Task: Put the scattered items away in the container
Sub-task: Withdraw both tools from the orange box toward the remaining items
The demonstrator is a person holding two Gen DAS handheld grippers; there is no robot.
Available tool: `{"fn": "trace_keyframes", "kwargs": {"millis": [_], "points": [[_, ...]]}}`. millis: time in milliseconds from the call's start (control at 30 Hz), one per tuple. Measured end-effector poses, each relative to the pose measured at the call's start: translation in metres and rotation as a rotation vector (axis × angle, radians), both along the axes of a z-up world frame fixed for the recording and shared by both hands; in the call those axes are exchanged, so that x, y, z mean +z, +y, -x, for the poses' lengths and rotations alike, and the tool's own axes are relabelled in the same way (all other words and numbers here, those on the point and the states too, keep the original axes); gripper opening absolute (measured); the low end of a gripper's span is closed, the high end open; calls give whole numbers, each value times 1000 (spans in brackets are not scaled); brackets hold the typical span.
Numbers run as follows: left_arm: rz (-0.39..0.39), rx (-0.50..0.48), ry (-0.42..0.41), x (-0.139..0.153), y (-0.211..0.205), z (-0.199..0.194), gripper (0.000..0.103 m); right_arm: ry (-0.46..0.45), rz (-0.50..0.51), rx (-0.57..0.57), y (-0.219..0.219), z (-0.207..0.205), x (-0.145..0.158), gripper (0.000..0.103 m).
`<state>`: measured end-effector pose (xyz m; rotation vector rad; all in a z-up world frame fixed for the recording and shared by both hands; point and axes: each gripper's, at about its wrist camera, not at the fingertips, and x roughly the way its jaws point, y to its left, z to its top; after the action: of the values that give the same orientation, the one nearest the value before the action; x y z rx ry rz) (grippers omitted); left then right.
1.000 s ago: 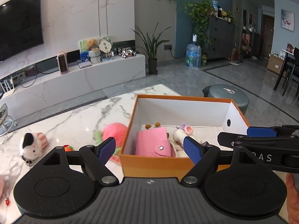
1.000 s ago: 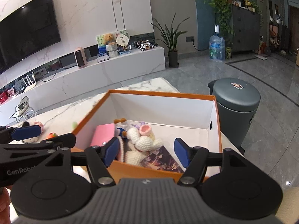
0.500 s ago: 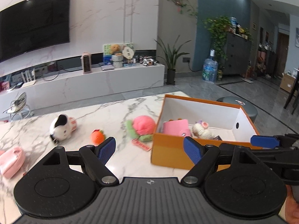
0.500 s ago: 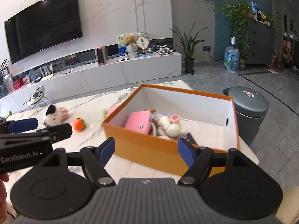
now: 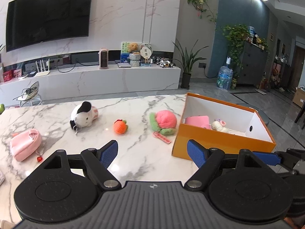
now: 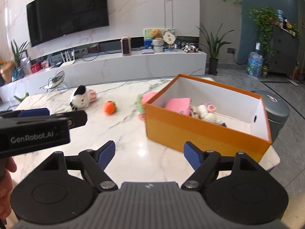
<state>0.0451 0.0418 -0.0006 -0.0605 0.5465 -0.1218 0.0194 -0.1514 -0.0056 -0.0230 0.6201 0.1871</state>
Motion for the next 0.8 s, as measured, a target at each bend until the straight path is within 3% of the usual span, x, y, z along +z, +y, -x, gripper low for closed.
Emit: {"fn": "trace_keyframes", "kwargs": {"millis": [300,800], "points": [[56,75,47,-17,30,-2,94,61,38,51,30,-7,-23,82],[52,112,142,-50,45,-20,94,204,67,79,49,-36,-70,82]]}}
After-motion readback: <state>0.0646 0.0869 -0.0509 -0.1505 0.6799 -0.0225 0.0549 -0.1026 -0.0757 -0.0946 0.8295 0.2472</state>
